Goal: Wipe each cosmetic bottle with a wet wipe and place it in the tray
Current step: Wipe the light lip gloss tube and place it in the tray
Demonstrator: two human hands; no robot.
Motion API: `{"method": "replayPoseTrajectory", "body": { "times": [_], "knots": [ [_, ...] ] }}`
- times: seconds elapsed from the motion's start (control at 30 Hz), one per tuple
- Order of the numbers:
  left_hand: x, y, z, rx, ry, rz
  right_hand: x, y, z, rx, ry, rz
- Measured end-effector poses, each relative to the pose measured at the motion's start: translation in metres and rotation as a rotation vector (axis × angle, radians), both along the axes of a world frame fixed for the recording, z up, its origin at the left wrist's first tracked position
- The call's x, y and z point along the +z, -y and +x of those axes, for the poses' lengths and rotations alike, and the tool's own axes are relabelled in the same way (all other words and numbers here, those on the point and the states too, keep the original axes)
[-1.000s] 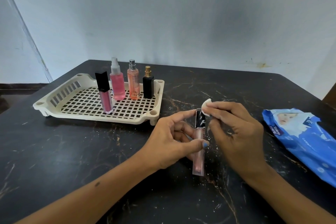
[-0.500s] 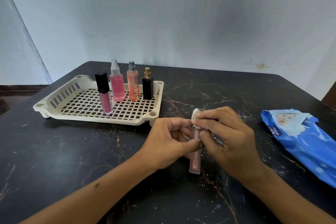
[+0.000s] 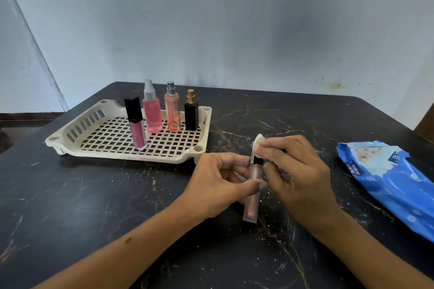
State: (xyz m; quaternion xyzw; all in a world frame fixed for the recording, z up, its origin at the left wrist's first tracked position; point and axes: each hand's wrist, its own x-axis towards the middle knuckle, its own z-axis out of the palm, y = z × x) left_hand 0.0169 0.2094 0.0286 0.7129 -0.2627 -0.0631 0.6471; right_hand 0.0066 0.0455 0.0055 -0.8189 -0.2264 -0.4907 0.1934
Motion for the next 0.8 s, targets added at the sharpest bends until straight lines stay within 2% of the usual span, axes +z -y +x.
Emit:
{"method": "replayPoseTrajectory", "body": {
  "times": [0.1, 0.27, 0.43, 0.67, 0.8],
  "knots": [
    [-0.0006, -0.0005, 0.0004, -0.004, -0.034, -0.015, -0.0013, 0.0020, 0.0009, -0.022, -0.028, 0.018],
    [-0.0010, -0.0021, 0.0022, -0.033, -0.064, -0.046, -0.0004, -0.0047, -0.0027, 0.117, -0.006, 0.040],
    [-0.0022, -0.0013, 0.0032, -0.044, -0.151, -0.093, -0.0027, 0.0032, 0.0021, 0.019, -0.075, 0.123],
    [-0.0026, -0.0031, 0.0071, -0.043, -0.167, -0.143, -0.0019, -0.0025, -0.0026, 0.153, -0.045, 0.108],
    [-0.0031, -0.0034, 0.0063, -0.086, -0.188, -0.125, -0.0033, 0.0014, 0.0005, 0.073, -0.070, 0.168]
  ]
}}
